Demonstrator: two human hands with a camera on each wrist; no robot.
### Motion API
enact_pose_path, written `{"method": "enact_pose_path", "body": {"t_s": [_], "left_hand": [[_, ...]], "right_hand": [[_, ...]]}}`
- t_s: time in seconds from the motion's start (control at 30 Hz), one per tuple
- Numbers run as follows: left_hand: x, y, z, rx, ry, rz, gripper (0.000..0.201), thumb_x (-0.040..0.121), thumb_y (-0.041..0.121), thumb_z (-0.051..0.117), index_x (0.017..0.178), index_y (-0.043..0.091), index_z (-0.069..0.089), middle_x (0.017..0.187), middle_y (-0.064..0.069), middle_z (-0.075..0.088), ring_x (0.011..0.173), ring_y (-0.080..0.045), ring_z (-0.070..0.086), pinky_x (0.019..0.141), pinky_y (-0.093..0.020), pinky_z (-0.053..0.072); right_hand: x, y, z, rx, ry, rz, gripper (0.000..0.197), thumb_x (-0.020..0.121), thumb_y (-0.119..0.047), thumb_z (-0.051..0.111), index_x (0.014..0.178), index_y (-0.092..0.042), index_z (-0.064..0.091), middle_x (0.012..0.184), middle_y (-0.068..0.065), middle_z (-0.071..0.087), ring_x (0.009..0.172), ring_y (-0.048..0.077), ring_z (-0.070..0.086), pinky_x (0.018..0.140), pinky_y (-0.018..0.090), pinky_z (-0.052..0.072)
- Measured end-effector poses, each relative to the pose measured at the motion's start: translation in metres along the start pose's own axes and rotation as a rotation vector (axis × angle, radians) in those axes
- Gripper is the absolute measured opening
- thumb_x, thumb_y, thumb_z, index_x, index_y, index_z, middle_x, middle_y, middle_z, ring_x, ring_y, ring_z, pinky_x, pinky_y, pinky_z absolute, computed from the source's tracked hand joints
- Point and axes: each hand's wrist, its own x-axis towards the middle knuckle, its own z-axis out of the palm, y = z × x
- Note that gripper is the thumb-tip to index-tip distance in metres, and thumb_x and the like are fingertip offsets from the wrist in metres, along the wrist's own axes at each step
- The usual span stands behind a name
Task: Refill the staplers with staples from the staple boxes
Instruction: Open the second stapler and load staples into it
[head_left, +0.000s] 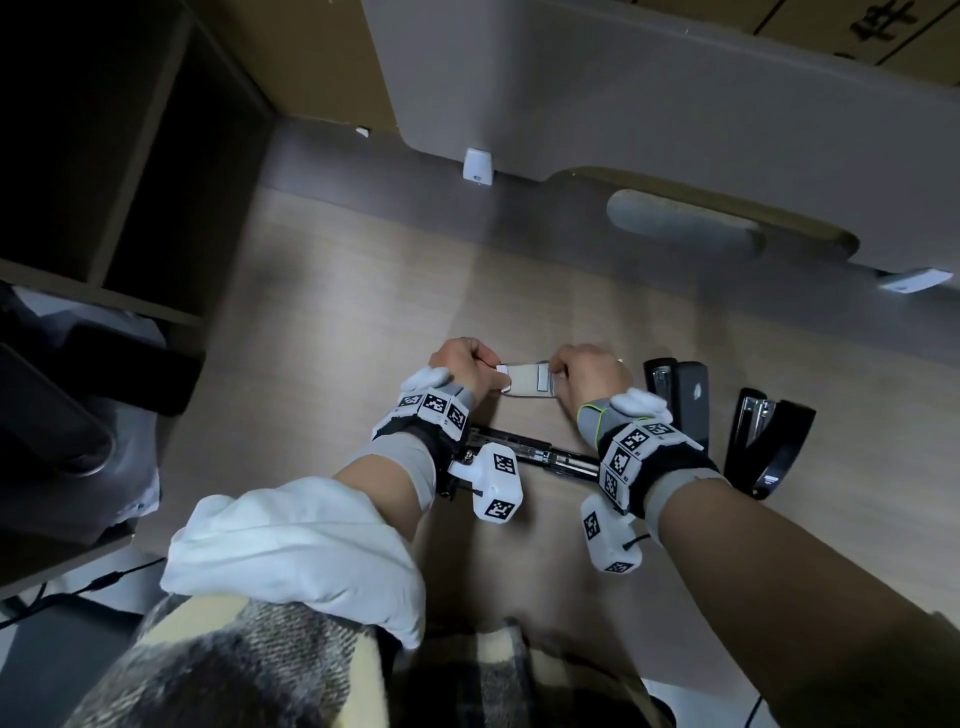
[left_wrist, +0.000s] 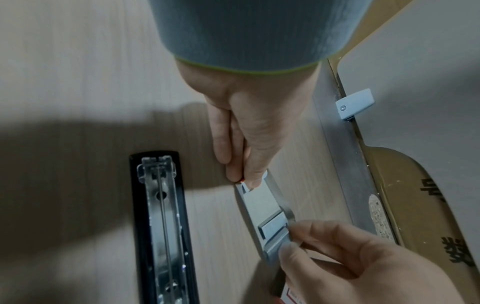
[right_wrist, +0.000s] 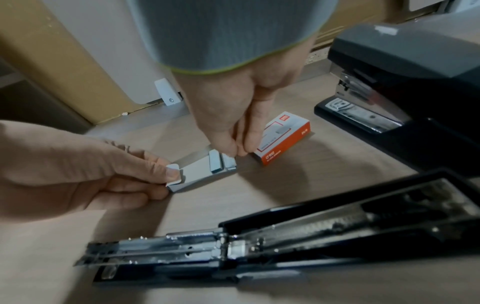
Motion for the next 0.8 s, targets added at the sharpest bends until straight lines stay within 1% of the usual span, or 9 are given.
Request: {"method": "enact_pose_path", "body": {"t_s": [0.1, 0.2, 0.3, 0.37, 0.5, 0.57, 0.63, 0.73, 0.8], "left_hand": [[-0.002, 0.002, -0.001, 0.014, 0.016, 0.001, 0.024, 0.056, 0.022, 0.087, 0.070, 0.024, 0.068, 0.076, 0.007, 0.075, 0.073, -0.013, 0.072, 0.077, -0.030, 0.060], [-0.003, 0.002, -0.001, 0.011, 0.020, -0.009, 0.024, 0.054, 0.024, 0.085, 0.070, 0.024, 0.068, 0.074, 0.008, 0.075, 0.072, -0.013, 0.072, 0.077, -0.032, 0.060], [-0.001, 0.000, 0.001, 0.012, 0.020, -0.008, 0.025, 0.050, 0.028, 0.083, 0.070, 0.026, 0.069, 0.072, 0.010, 0.074, 0.070, -0.012, 0.072, 0.077, -0.033, 0.060], [-0.001, 0.000, 0.001, 0.012, 0.020, 0.002, 0.025, 0.050, 0.028, 0.084, 0.071, 0.026, 0.069, 0.073, 0.009, 0.074, 0.071, -0.013, 0.072, 0.077, -0.033, 0.061], [0.000, 0.001, 0.003, 0.018, 0.016, 0.001, 0.024, 0.054, 0.024, 0.086, 0.071, 0.024, 0.068, 0.074, 0.007, 0.074, 0.071, -0.015, 0.072, 0.076, -0.033, 0.061], [-0.001, 0.002, 0.004, 0.006, 0.014, 0.004, 0.028, 0.050, 0.025, 0.085, 0.072, 0.024, 0.068, 0.073, 0.007, 0.074, 0.071, -0.016, 0.073, 0.075, -0.034, 0.062], [-0.005, 0.005, 0.003, -0.014, 0.016, 0.027, 0.035, 0.049, 0.030, 0.086, 0.078, 0.025, 0.068, 0.077, 0.008, 0.074, 0.073, -0.014, 0.072, 0.075, -0.031, 0.060], [-0.020, 0.013, -0.002, -0.050, 0.102, 0.132, 0.026, 0.071, 0.039, 0.078, 0.091, 0.026, 0.069, 0.085, 0.010, 0.071, 0.077, -0.011, 0.065, 0.073, -0.025, 0.052], [-0.032, 0.018, -0.006, -0.142, 0.108, 0.159, 0.020, 0.080, 0.040, 0.070, 0.092, 0.024, 0.070, 0.085, 0.005, 0.073, 0.072, -0.014, 0.065, 0.070, -0.027, 0.054]], "right_hand": [[0.000, -0.001, 0.005, -0.001, 0.032, 0.004, 0.025, 0.087, -0.013, 0.057, 0.110, -0.018, 0.068, 0.115, 0.007, 0.061, 0.103, 0.031, 0.062, 0.078, 0.031, 0.045], [-0.002, -0.001, 0.008, -0.014, 0.025, 0.000, 0.031, 0.082, -0.018, 0.062, 0.113, -0.016, 0.066, 0.118, 0.007, 0.056, 0.105, 0.030, 0.060, 0.081, 0.033, 0.051], [-0.003, 0.003, 0.008, -0.040, 0.004, -0.026, 0.037, 0.078, -0.023, 0.069, 0.113, -0.014, 0.062, 0.118, 0.008, 0.054, 0.109, 0.028, 0.055, 0.082, 0.035, 0.052], [-0.002, 0.006, 0.008, -0.038, 0.006, -0.037, 0.037, 0.076, -0.023, 0.073, 0.109, -0.013, 0.060, 0.114, 0.010, 0.055, 0.109, 0.030, 0.053, 0.078, 0.034, 0.049], [-0.009, 0.009, 0.003, 0.020, 0.105, -0.051, 0.031, 0.077, -0.028, 0.071, 0.104, -0.018, 0.058, 0.100, 0.006, 0.063, 0.096, 0.029, 0.060, 0.065, 0.030, 0.042], [-0.015, 0.010, -0.005, 0.072, 0.173, -0.017, 0.029, 0.079, -0.032, 0.067, 0.102, -0.020, 0.055, 0.092, 0.002, 0.068, 0.086, 0.029, 0.063, 0.064, 0.030, 0.045], [-0.020, 0.009, -0.017, 0.132, 0.208, 0.017, 0.026, 0.079, -0.033, 0.065, 0.100, -0.023, 0.054, 0.086, -0.001, 0.069, 0.080, 0.029, 0.064, 0.066, 0.031, 0.050], [-0.028, 0.008, -0.030, 0.215, 0.177, -0.022, 0.028, 0.076, -0.028, 0.066, 0.100, -0.026, 0.053, 0.082, -0.004, 0.067, 0.080, 0.028, 0.065, 0.071, 0.035, 0.054], [-0.035, 0.008, -0.032, 0.267, 0.160, -0.098, 0.033, 0.073, -0.024, 0.068, 0.103, -0.030, 0.053, 0.079, -0.008, 0.065, 0.080, 0.025, 0.066, 0.074, 0.036, 0.054]]}}
